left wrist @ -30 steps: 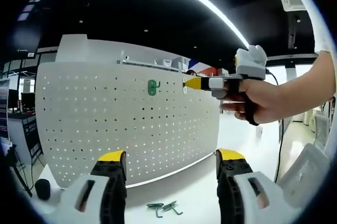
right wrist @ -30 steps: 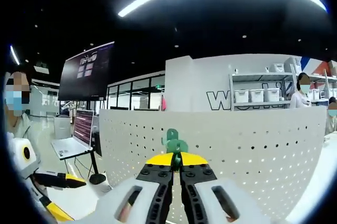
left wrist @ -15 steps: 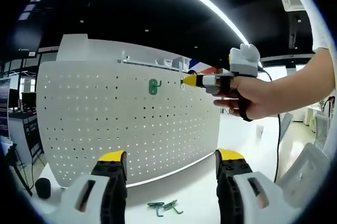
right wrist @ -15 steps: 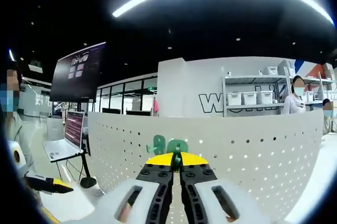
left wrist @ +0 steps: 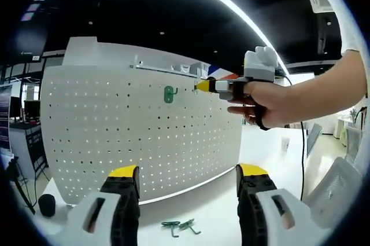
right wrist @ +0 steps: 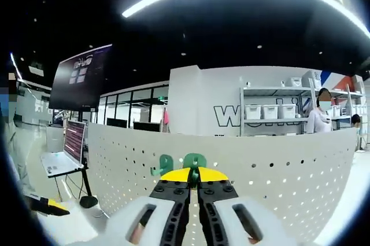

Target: Insert the hook assembly into the mounting plate slot until the hook locks in place.

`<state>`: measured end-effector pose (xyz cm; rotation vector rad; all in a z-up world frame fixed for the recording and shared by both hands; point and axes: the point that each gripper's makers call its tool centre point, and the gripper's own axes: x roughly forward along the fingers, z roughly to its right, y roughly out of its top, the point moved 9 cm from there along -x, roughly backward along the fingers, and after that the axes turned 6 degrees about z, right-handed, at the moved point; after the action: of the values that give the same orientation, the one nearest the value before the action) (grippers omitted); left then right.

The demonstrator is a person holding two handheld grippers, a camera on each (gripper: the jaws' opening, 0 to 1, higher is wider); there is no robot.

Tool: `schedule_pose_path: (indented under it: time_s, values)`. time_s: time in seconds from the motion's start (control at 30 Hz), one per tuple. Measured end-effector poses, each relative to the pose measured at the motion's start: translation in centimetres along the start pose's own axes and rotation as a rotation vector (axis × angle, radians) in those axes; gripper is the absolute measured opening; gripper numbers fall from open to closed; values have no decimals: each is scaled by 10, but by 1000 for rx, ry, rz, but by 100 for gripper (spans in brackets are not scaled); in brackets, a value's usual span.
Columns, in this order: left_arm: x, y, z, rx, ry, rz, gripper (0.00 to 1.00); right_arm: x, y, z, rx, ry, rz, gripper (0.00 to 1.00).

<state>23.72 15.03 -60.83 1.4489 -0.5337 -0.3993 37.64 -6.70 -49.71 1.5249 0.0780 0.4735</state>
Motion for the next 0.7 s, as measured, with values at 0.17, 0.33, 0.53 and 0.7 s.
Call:
schedule_pose_path:
  time_s: [0.17,0.33,0.53,0.7]
  values:
    - [0,0,1,-3,0,-1,70,5,-1,0,-10,-8,2,1]
    - [0,-2,2,-5,-3,-3,70,11,-1,1,-16,-15,4,1]
    - [-1,-2,1,-7,0,-6,69,18,-3,-1,-27,-15,-2,1]
    - [0,-3,0,-10,1,-8,69,22,-6,-2,-37,-16,-11,1]
